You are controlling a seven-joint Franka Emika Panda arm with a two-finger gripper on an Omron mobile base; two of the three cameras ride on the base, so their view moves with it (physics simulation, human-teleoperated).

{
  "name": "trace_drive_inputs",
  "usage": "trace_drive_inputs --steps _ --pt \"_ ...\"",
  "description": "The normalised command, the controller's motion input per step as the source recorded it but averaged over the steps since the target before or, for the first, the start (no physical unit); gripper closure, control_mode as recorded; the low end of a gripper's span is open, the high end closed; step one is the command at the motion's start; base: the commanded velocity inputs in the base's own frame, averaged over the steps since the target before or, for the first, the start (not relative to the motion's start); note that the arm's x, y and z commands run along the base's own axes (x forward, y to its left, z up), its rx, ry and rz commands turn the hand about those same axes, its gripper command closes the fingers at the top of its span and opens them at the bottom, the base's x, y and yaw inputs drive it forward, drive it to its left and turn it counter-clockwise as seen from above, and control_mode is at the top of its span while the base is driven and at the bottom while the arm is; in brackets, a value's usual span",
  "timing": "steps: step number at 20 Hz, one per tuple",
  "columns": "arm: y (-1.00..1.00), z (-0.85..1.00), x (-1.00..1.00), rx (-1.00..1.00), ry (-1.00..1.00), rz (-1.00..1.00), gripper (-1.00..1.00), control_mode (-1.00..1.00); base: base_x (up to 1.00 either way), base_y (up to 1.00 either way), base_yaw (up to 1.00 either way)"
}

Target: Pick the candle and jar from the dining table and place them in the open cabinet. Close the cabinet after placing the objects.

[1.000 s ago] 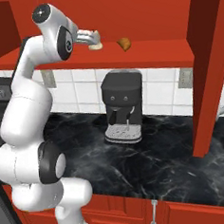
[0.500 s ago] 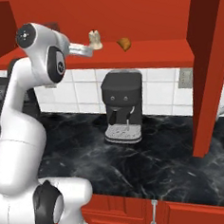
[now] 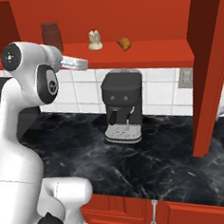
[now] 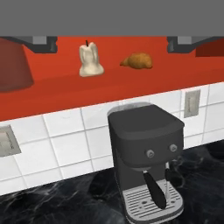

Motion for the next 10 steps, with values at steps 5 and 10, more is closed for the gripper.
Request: trace_drive_inputs --steps 5,10 --pt "0.0 -0.15 -0.12 0.02 0.0 0.02 -1.0 -1.0 0.0 0.0 0.0" --pt "0.0 -0.16 -0.12 0.07 -0.02 0.04 -1.0 -1.0 0.0 0.0 0.0"
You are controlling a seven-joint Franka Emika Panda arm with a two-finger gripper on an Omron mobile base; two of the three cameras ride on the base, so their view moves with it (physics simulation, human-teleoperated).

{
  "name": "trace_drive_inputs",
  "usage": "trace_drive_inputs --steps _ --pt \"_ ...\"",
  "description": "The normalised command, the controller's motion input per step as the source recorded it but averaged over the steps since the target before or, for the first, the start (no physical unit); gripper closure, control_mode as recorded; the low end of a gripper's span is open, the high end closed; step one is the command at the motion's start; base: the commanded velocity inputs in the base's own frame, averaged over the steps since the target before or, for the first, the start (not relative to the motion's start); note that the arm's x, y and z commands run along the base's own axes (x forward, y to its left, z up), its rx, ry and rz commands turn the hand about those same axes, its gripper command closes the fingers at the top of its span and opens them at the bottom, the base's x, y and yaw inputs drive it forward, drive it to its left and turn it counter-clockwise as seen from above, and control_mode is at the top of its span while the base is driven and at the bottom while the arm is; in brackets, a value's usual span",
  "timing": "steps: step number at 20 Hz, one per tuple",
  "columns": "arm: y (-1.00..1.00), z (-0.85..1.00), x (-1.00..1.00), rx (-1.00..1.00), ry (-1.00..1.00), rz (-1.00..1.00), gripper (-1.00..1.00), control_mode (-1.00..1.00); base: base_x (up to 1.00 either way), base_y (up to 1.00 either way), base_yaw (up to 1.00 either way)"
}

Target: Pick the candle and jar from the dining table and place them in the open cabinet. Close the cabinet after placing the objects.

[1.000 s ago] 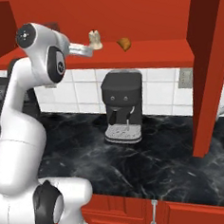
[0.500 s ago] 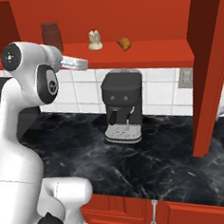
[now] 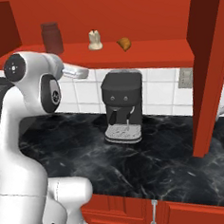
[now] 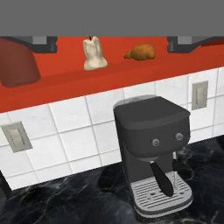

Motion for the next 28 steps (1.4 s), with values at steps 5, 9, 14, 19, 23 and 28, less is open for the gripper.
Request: trace_drive_inputs --steps 5,9,14,19,23,28 --pt "-0.03 -0.11 -0.14 0.1 -0.05 0.05 -1.0 -1.0 0.0 0.0 0.0" --pt "-0.01 -0.16 -0.17 0.06 -0.06 0.07 -1.0 -1.0 0.0 0.0 0.0" --pt "0.0 -0.15 -0.17 0.07 -0.11 0.07 -1.0 -1.0 0.0 0.0 0.0" --pt "0.0 -0.14 -0.14 0.06 -0.14 0.08 -1.0 -1.0 0.0 0.0 0.0" --pt "-0.02 -0.03 -0.11 0.04 -0.15 0.07 -1.0 -1.0 0.0 0.0 0.0" --pt "-0.17 0.0 -0.01 0.03 -0.07 0.07 -1.0 -1.0 0.0 0.0 0.0"
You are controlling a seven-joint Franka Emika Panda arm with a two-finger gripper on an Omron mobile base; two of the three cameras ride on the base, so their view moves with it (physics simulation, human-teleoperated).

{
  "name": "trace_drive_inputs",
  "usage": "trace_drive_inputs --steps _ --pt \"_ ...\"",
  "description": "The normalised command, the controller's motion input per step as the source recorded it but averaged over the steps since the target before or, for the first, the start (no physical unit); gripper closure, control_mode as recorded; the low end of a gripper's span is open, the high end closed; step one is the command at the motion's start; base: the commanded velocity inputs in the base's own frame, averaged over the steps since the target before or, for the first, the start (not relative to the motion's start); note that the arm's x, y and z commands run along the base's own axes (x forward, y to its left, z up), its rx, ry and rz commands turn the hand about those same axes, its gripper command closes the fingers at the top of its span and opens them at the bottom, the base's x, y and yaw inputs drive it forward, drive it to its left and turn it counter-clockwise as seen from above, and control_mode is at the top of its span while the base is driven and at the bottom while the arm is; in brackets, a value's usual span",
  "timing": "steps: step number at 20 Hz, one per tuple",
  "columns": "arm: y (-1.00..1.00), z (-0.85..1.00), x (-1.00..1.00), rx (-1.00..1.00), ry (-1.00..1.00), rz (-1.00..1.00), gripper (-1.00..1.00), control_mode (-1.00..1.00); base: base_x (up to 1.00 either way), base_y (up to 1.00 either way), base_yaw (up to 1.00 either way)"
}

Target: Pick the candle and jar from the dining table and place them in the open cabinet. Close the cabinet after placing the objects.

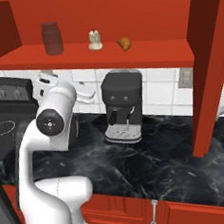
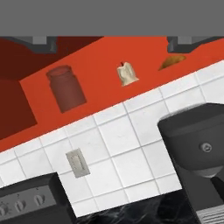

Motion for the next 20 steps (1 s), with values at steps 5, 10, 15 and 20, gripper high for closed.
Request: trace_drive_inputs --steps 5,10,15,20 --pt "-0.26 0.0 0.0 0.0 -0.1 0.05 -1.0 -1.0 0.0 0.0 0.0" --pt "-0.24 -0.03 0.04 0.05 -0.04 0.07 -1.0 -1.0 0.0 0.0 0.0" --pt "-0.2 -0.11 0.05 0.09 -0.01 0.11 -1.0 -1.0 0.0 0.0 0.0" --pt "-0.18 -0.18 0.15 0.1 -0.01 0.16 -1.0 -1.0 0.0 0.0 0.0"
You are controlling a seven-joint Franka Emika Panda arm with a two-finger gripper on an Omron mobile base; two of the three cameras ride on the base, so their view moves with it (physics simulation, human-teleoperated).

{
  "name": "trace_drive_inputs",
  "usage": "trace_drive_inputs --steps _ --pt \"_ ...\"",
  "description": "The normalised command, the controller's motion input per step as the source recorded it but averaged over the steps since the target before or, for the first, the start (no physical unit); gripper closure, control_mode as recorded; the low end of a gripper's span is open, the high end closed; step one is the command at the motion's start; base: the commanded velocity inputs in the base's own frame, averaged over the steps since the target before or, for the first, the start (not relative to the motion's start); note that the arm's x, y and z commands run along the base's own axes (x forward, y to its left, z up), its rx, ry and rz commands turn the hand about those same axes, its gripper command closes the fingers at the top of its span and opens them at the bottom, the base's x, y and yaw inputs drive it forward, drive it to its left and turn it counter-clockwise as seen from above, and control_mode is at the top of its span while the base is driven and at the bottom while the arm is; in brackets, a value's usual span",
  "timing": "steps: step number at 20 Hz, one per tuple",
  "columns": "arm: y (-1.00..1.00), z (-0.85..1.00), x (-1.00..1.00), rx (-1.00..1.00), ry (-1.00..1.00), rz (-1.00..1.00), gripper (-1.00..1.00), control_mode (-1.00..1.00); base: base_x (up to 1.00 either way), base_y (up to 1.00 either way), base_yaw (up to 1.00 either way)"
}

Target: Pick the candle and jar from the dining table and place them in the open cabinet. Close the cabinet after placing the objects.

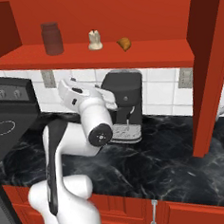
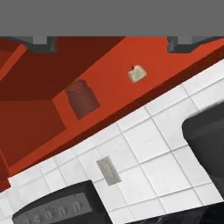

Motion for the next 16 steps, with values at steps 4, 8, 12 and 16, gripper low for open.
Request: trace_drive_inputs --steps 4,8,12,16 --pt "-0.11 -0.25 0.16 0.12 -0.06 0.19 -1.0 -1.0 0.0 0.0 0.0" --pt "-0.06 -0.25 0.12 0.14 -0.08 0.2 -1.0 -1.0 0.0 0.0 0.0" --pt "-0.06 -0.15 0.01 0.13 -0.13 0.19 -1.0 -1.0 0.0 0.0 0.0" --pt "-0.08 -0.05 0.0 0.1 -0.14 0.15 -1.0 -1.0 0.0 0.0 0.0"
